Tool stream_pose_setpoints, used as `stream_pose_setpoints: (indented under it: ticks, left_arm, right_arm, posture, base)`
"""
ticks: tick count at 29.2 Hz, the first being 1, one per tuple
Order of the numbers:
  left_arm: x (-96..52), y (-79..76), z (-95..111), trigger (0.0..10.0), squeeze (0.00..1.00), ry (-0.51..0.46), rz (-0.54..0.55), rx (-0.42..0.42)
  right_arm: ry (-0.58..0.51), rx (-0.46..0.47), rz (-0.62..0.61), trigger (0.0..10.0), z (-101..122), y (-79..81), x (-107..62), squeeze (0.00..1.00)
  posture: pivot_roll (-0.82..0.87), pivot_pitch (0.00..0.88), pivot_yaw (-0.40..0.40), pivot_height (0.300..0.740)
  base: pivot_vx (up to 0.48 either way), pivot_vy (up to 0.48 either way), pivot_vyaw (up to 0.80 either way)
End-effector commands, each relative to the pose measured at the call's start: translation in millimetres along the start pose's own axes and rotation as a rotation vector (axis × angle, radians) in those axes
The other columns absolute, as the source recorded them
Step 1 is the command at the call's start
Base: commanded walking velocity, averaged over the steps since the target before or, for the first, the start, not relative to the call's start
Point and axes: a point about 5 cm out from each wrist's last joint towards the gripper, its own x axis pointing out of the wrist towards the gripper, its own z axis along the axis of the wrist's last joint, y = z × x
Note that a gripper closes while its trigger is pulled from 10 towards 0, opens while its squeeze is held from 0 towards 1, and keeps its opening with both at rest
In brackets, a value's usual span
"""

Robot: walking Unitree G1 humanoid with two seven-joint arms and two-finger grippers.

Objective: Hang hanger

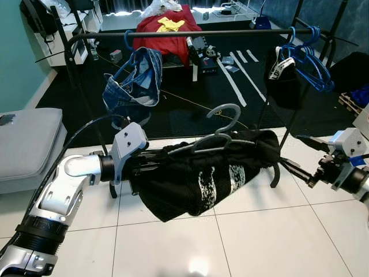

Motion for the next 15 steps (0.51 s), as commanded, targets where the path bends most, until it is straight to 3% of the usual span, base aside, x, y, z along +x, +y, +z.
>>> stream_pose_setpoints:
  ticks: [1,2,3,6,8,9,10,11,12,14,15]
  left_arm:
    - [-6.3,1.0,-1,0.0,0.00,0.017,-0.016,0.022]
    - [-6.3,1.0,-1,0.0,0.00,0.017,-0.016,0.022]
    - [-7.4,0.3,-2,0.0,0.00,0.028,-0.024,0.025]
    - [-8.0,0.0,-3,0.0,0.00,0.033,-0.029,0.027]
    - [-8.4,0.2,-4,0.0,0.00,0.036,-0.025,0.029]
    - [-8.4,0.2,-4,0.0,0.00,0.036,-0.025,0.029]
    - [-8.4,0.5,-4,0.0,0.00,0.039,-0.022,0.030]
    - [-8.4,0.5,-4,0.0,0.00,0.039,-0.022,0.030]
    - [-8.4,0.7,-4,0.0,0.00,0.041,-0.020,0.031]
    - [-8.4,0.7,-4,0.0,0.00,0.041,-0.020,0.031]
    - [-8.4,0.9,-5,0.0,0.00,0.045,-0.014,0.029]
  right_arm:
    - [0.151,-0.016,0.028,10.0,-10,-4.8,-13.9,0.00]
    - [0.151,-0.016,0.028,10.0,-10,-4.8,-13.9,0.00]
    - [0.254,-0.026,0.050,10.0,-17,-6.4,-21.8,0.00]
    - [0.321,-0.042,0.064,10.0,-21,-7.7,-27.2,0.00]
    - [0.367,-0.121,-0.074,10.0,-22,-19.6,-31.1,0.00]
    - [0.367,-0.121,-0.074,10.0,-22,-19.6,-31.1,0.00]
    - [0.332,-0.146,-0.214,10.0,-18,-30.6,-31.0,0.00]
    - [0.332,-0.146,-0.214,10.0,-18,-30.6,-31.0,0.00]
    - [0.304,-0.157,-0.309,10.0,-15,-37.6,-31.3,0.00]
    - [0.304,-0.157,-0.309,10.0,-15,-37.6,-31.3,0.00]
    - [0.170,-0.046,-0.471,10.0,-9,-46.5,-28.8,0.00]
  posture:
    - [0.04,0.108,0.049,0.740]
    - [0.04,0.108,0.049,0.740]
    - [0.04,0.110,0.051,0.740]
    - [0.04,0.110,0.051,0.740]
    - [0.04,0.110,0.050,0.740]
    - [0.04,0.110,0.050,0.740]
    - [0.04,0.110,0.050,0.740]
    - [0.04,0.110,0.050,0.740]
    - [0.04,0.110,0.050,0.740]
    - [0.04,0.110,0.050,0.740]
    - [0.04,0.110,0.051,0.740]
  base:
    - [0.000,0.000,0.00]
    - [0.000,0.000,0.00]
    - [0.000,0.000,0.00]
    - [0.000,0.000,0.00]
    - [0.000,0.000,0.00]
    - [0.000,0.000,0.00]
    - [0.000,0.000,0.00]
    - [0.000,0.000,0.00]
    - [0.000,0.000,0.00]
    - [0.000,0.000,0.00]
    - [0.000,0.000,0.00]
